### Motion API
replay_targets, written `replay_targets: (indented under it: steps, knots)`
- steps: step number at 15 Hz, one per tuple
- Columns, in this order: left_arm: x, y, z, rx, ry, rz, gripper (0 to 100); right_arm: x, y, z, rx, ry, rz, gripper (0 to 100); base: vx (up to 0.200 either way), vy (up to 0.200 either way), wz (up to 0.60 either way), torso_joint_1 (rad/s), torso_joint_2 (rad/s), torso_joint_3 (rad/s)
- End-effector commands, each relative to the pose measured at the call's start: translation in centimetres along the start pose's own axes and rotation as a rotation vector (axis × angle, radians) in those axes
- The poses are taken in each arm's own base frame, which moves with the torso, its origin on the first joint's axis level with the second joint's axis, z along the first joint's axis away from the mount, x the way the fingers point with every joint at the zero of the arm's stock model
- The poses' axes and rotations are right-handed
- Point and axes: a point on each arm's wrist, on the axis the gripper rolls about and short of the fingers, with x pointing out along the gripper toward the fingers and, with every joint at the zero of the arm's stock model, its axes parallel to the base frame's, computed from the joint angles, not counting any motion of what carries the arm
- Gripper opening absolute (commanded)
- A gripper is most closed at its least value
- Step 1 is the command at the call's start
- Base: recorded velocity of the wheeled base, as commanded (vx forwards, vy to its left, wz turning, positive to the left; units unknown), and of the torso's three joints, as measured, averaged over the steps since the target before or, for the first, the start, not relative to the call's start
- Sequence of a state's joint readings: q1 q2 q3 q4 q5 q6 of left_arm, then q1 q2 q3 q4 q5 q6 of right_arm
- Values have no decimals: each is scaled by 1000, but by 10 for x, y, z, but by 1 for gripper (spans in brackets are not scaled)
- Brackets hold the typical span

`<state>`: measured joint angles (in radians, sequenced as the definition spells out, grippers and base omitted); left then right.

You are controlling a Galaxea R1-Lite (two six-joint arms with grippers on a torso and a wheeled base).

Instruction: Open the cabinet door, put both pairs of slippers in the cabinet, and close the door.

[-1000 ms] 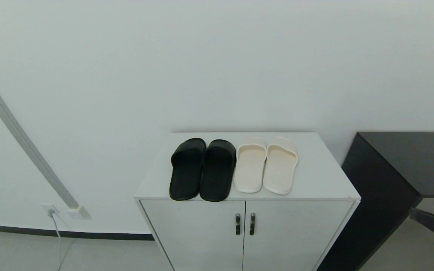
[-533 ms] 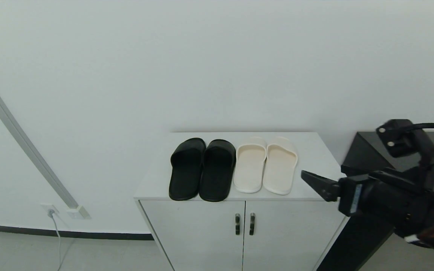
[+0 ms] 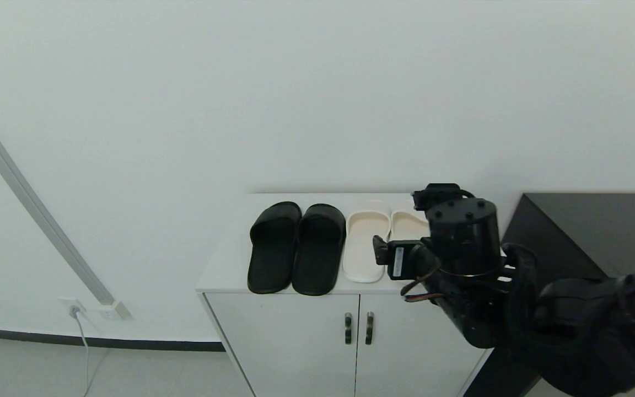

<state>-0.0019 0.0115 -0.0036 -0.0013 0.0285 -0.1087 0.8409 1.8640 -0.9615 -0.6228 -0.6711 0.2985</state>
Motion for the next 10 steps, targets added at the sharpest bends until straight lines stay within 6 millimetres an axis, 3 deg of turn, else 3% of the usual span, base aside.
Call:
replay_targets:
  steps: [1, 5, 10]
  knots:
    - [0, 0, 0, 0, 4, 1, 0, 42, 11, -22, -23, 28, -66, 100, 0, 0, 0, 0, 0, 0]
    - [0, 0, 0, 0, 4, 1, 0, 86, 6, -26, -1, 10, -137, 100, 0, 0, 0, 0, 0, 0]
    - [0, 0, 0, 0, 4, 1, 0, 111, 10, -22, 24, -24, -152, 100, 0, 0, 0, 0, 0, 0]
